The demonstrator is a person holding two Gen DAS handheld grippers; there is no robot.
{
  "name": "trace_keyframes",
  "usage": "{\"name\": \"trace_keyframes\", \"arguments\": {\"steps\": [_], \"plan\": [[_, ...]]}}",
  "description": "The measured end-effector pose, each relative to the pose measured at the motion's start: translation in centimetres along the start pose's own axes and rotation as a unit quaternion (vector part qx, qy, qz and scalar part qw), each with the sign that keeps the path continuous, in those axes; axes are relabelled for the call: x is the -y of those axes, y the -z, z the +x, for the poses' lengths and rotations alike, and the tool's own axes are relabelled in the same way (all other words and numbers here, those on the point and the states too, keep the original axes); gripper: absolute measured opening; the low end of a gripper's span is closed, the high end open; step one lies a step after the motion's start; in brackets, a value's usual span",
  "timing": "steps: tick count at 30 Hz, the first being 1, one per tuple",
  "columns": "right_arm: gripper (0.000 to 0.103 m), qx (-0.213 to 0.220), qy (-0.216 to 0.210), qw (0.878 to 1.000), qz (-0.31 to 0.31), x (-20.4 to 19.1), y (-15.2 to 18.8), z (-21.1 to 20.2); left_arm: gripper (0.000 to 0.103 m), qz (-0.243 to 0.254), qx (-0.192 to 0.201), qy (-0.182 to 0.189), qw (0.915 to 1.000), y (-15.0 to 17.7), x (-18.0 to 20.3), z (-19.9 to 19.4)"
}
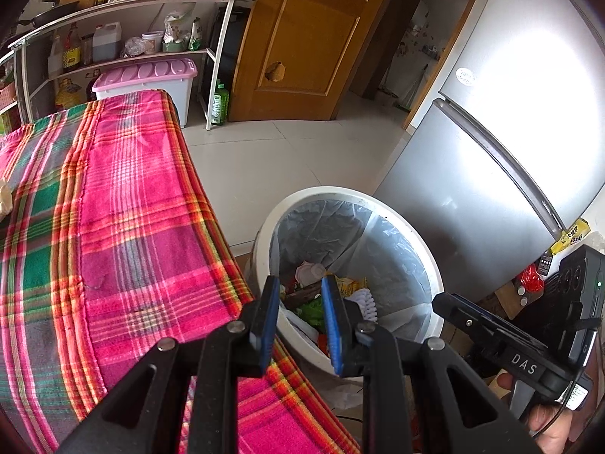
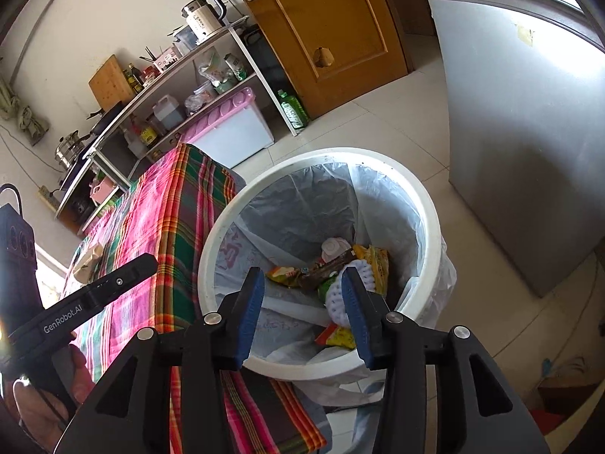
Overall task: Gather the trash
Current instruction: 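Open both tools to drop the wrapper and foam net into the bin, then move both open tools back over the table toward the tissue and paper slip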
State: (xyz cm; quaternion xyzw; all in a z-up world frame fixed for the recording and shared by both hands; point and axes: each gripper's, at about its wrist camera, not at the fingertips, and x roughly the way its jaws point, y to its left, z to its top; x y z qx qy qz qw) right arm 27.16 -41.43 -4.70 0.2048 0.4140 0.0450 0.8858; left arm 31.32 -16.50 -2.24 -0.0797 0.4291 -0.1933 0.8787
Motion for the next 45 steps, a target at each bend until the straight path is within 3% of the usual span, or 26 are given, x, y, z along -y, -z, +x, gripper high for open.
{"name": "trace_keyframes", "arguments": {"steps": [8, 17, 24, 35, 37, 39, 45], "plan": [[0.044, 0.033, -0.033, 0.998, -0.036, -4.3, -0.4, -2.6, 0.024, -0.020, 0.028, -0.002, 0.9994, 0.2, -2.2, -3.7], [0.044, 0.035, -0.058, 0.994, -0.088, -10.4, 0.1, -3.6, 0.024, -0.027, 0.055, -0.017, 0.9980, 1.2, -5.3, -8.2], [0.044, 0.037, -0.105, 0.985, -0.129, -15.6, 1.0, -3.6, 0.024, -0.042, 0.082, -0.062, 0.9938, 2.2, -8.9, -12.2], [0.044, -0.012, -0.126, 0.979, -0.161, -21.5, 3.2, -0.1, 0.024, -0.118, 0.101, -0.133, 0.9788, 4.8, -18.0, -15.9], [0.044, -0.020, -0.129, 0.978, -0.163, -22.2, 3.2, 0.6, 0.029, -0.135, 0.101, -0.140, 0.9758, 5.1, -19.6, -16.0], [0.044, -0.026, -0.133, 0.977, -0.165, -22.9, 3.3, 1.3, 0.051, -0.151, 0.104, -0.142, 0.9726, 5.3, -21.1, -16.1], [0.044, -0.035, -0.138, 0.974, -0.177, -24.9, 3.4, 2.9, 0.053, -0.177, 0.101, -0.147, 0.9679, 4.6, -24.1, -14.6]]}}
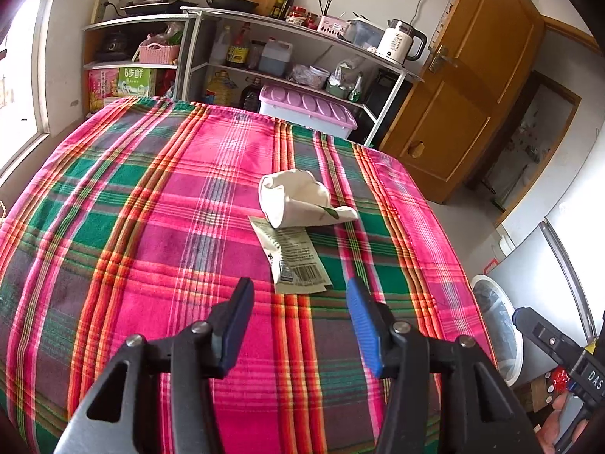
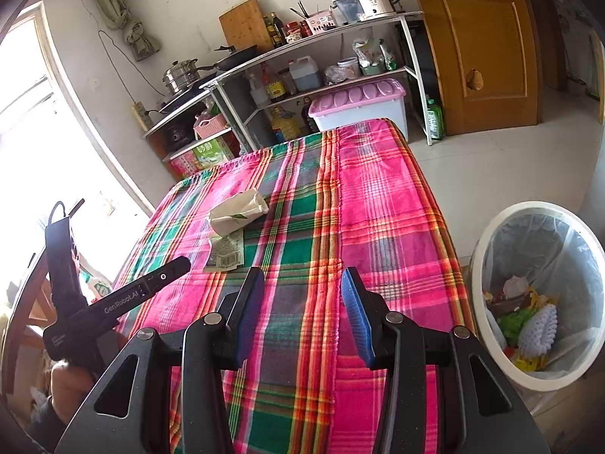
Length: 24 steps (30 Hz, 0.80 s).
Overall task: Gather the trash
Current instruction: 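Move both open tools back over the table toward the tissue and paper slip, then grasp the paper slip with the left tool while the right tool grasps the white tissue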
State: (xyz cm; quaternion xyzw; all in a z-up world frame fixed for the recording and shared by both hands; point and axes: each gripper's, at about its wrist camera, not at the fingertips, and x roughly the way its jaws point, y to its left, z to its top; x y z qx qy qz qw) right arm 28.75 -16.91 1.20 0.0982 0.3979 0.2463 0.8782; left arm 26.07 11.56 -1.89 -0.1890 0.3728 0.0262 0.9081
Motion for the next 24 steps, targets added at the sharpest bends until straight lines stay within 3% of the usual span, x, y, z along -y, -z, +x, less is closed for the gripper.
{"name": "trace_keyframes", "arguments": {"steps": [8, 13, 15, 24], "plan": [[0.044, -0.011, -0.005, 1.000, -0.003, -0.4, -0.5, 2.3, 0.051, -0.004, -0.021, -0.008, 0.9997, -0.5, -0.5, 4.0], [0.044, -0.020, -0.006, 1.000, 0.002, -0.2, -0.7, 3.8, 0.035, -0.006, -0.023, -0.013, 0.9996, -0.5, -0.7, 5.3], [0.044, -0.023, -0.006, 1.000, 0.003, -0.2, -0.8, 4.5, 0.018, -0.008, -0.027, -0.013, 0.9995, -0.7, -0.8, 5.6], [0.044, -0.044, -0.023, 0.999, 0.009, -1.6, -1.2, 7.3, 0.013, -0.010, -0.021, 0.007, 0.9997, -0.7, -1.9, 4.7]]}}
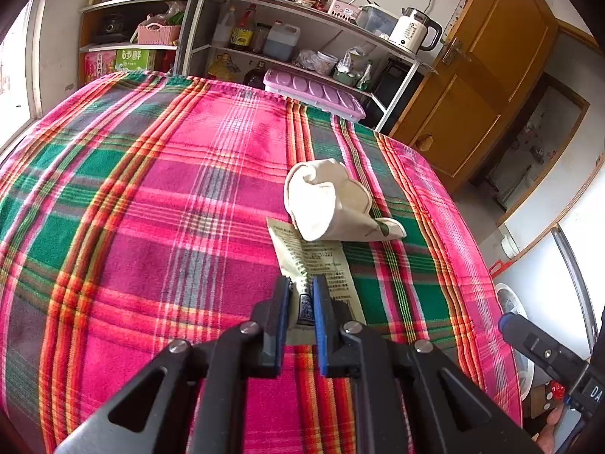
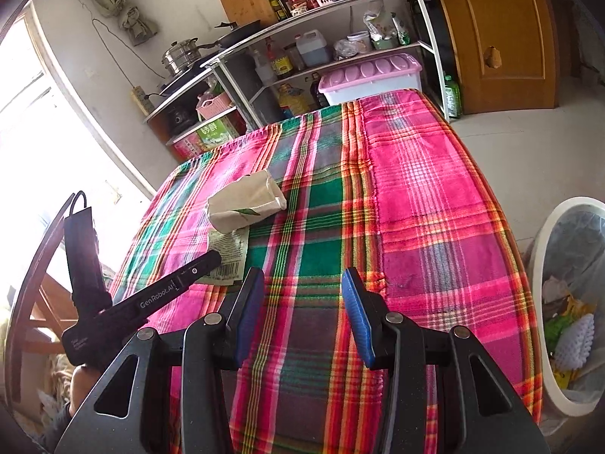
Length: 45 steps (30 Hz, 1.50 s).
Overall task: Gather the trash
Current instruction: 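Grasp the paper slip with the left tool while the right tool grasps the white tissue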
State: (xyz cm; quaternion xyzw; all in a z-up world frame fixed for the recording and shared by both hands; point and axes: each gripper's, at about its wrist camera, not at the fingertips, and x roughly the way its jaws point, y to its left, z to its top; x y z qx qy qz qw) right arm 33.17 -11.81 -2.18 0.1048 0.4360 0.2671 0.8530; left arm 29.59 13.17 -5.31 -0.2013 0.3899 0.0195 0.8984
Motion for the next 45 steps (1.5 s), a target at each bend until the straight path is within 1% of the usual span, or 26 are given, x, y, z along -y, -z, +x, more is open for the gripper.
{"name": "trace_keyframes", "arguments": {"steps": [7, 14, 19, 24, 29, 36, 40, 41, 43, 45], "plan": [[0.044, -0.018, -0.027, 0.999, 0.014, -1.8, -1.1, 2.6, 0.013, 0.002, 0.018, 0.006, 0.9998, 0.2, -1.9, -2.1], [0.044, -0.040, -0.055, 0.997, 0.032, -3.9, -1.8, 5.3, 0.013, 0.004, 0.004, 0.030, 0.9995, 1.7, -3.4, -3.6], [0.044, -0.055, -0.062, 0.996, 0.040, -5.1, -2.0, 7.6, 0.013, -0.009, 0.022, 0.025, 0.9994, 1.5, -5.2, -5.2], [0.044, -0.083, -0.079, 0.989, 0.091, -4.6, -2.0, 9.9, 0.013, -0.029, 0.039, 0.017, 0.9987, 1.1, -7.4, -5.9], [0.044, -0.075, -0.089, 0.984, 0.137, -4.2, -2.6, 10.9, 0.013, -0.035, 0.042, 0.017, 0.9984, 1.1, -8.4, -5.9], [0.044, -0.067, -0.106, 0.970, 0.210, -2.7, -3.2, 11.8, 0.013, -0.034, 0.044, 0.026, 0.9981, 1.4, -8.7, -5.9], [0.043, -0.063, -0.086, 0.973, 0.202, -2.9, -3.9, 12.1, 0.013, -0.032, 0.041, 0.029, 0.9982, 1.6, -8.8, -5.8], [0.042, -0.064, -0.077, 0.976, 0.195, -3.1, -4.1, 12.2, 0.013, -0.031, 0.040, 0.028, 0.9983, 1.6, -8.7, -5.8], [0.025, -0.067, -0.056, 0.979, 0.182, -3.4, -4.5, 12.6, 0.013, -0.030, 0.039, 0.029, 0.9983, 1.6, -8.6, -5.7], [0.022, -0.066, -0.056, 0.980, 0.180, -3.5, -4.7, 13.0, 0.013, -0.029, 0.039, 0.029, 0.9984, 1.5, -8.5, -5.7]]}}
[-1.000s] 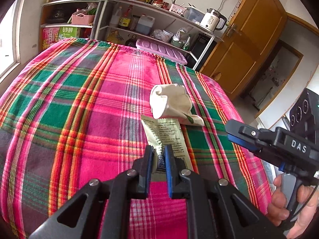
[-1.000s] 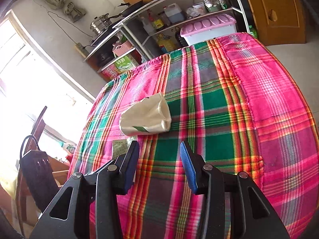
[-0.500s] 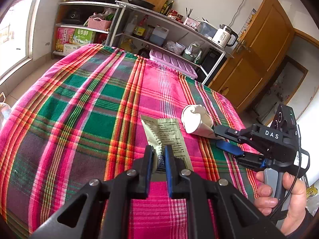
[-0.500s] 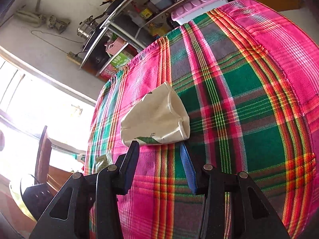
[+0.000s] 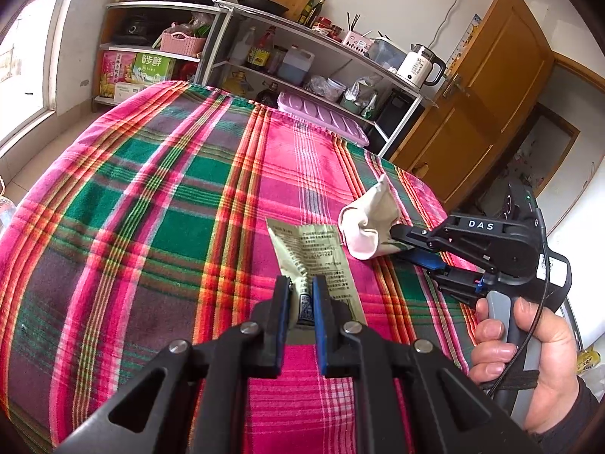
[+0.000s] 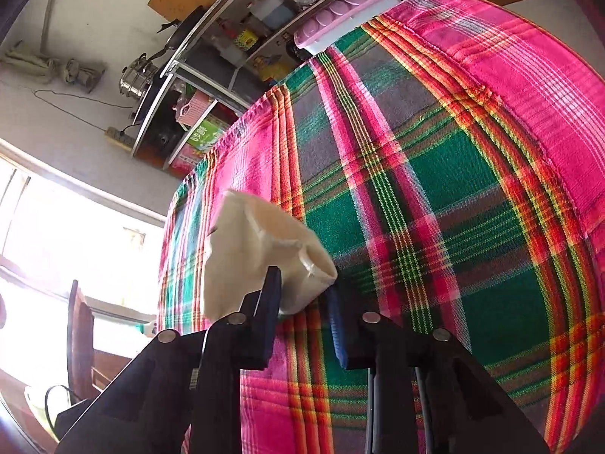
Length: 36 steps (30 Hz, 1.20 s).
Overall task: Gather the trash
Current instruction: 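Grasp the paper slip with the left tool while the right tool grasps the white tissue, then carry the paper slip and white tissue over the trash bin with both tools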
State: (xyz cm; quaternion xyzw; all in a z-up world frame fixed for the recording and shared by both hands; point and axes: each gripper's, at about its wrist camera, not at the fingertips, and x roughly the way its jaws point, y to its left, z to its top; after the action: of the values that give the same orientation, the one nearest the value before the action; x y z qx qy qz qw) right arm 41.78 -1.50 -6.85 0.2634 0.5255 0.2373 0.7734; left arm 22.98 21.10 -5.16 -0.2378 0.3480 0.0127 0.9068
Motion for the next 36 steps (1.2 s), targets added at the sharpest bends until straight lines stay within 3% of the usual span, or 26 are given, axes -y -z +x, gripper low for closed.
{"name": "trace_keyframes", "arguments": {"steps": [9, 21, 36], "plan": [[0.014, 0.025, 0.020, 0.996, -0.086, -2.0, 1.2, -2.8, 0.013, 0.024, -0.003, -0.011, 0.9997, -0.1, 1.4, 0.1], [0.011, 0.084, 0.090, 0.972, -0.202, -1.2, 5.9, -11.6, 0.013, 0.088, -0.001, -0.022, 0.9959, 1.5, 7.3, -1.2], [0.011, 0.146, 0.144, 0.961, -0.186, 6.0, 9.9, -23.1, 0.013, 0.158, -0.006, -0.012, 0.9874, 5.4, 17.7, -3.2]]}}
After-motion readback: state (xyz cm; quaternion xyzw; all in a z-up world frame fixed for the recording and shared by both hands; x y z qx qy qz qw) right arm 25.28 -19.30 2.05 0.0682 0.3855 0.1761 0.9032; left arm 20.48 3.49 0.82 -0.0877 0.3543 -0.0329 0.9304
